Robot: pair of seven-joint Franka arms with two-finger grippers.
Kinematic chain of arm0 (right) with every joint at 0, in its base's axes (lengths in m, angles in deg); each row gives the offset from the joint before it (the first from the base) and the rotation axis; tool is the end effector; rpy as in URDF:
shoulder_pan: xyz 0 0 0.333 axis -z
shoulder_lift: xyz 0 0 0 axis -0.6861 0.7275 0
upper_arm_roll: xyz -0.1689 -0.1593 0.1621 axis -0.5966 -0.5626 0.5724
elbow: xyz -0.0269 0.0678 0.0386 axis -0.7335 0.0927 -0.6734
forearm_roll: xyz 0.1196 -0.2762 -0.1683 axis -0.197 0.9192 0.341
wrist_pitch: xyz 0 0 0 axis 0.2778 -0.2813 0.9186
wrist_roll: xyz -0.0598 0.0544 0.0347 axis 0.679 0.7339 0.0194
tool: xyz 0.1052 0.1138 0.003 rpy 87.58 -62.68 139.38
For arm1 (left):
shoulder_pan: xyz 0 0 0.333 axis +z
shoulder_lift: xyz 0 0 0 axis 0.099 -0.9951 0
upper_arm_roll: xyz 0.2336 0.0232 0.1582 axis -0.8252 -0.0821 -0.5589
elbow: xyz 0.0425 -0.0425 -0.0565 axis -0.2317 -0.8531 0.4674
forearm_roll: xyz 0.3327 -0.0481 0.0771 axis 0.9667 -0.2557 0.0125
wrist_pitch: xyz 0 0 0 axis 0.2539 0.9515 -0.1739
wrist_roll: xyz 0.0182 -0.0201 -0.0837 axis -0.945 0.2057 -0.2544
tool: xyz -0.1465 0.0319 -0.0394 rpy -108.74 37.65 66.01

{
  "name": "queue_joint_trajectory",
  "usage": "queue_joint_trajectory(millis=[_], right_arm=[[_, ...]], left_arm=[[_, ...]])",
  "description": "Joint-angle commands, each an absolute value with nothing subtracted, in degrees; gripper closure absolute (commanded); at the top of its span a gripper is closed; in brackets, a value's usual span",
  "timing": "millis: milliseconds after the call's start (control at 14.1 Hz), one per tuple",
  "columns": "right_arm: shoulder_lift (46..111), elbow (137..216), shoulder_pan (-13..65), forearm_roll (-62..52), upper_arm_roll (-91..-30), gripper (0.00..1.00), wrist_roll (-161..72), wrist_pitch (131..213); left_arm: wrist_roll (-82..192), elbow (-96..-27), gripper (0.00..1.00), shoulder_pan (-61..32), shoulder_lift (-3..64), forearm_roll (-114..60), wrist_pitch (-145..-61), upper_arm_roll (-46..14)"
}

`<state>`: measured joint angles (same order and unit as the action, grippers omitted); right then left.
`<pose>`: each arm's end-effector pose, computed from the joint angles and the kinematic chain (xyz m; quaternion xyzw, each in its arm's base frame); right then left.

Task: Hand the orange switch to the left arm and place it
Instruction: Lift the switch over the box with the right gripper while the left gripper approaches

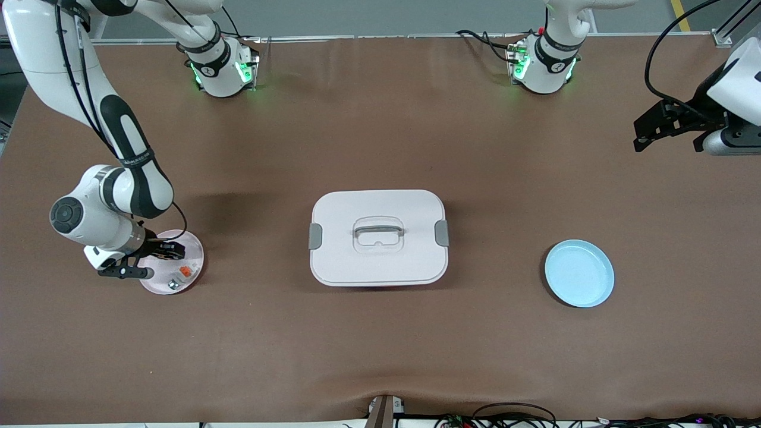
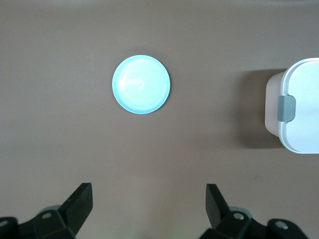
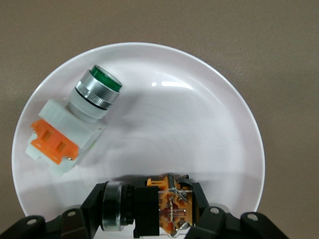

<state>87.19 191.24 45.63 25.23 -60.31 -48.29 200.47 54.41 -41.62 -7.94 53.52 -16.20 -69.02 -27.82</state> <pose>0.5594 -0.0714 0.1453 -0.9995 0.0287 0.0093 0.0120 0.5010 -0.0709 0.5839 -0.9998 0.0153 -0.0081 0.0109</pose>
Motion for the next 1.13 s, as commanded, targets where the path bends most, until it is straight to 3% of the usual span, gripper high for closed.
queue_joint_trajectory(millis=[0,142,566,1062], right_arm=[[87.08,190.27,45.96,21.53,-59.78,1.00,-49.02,195.88],[86.11,187.56,45.61,14.68,-59.95,1.00,-48.50,187.99],[84.79,172.80,43.86,13.69,-59.87,1.00,-27.80,161.52],[82.42,165.31,34.63,12.64,-59.78,1.00,-3.17,151.82]], left_arm=[[54.69,-40.79,0.00,-8.05,53.03,-15.74,-69.17,-27.63],[54.69,-40.79,0.00,-8.05,53.12,-15.74,-69.17,-27.63],[54.77,-40.79,0.00,-8.05,52.95,-15.74,-69.17,-27.63],[54.42,-40.70,0.00,-8.14,51.28,-16.27,-69.08,-27.54]])
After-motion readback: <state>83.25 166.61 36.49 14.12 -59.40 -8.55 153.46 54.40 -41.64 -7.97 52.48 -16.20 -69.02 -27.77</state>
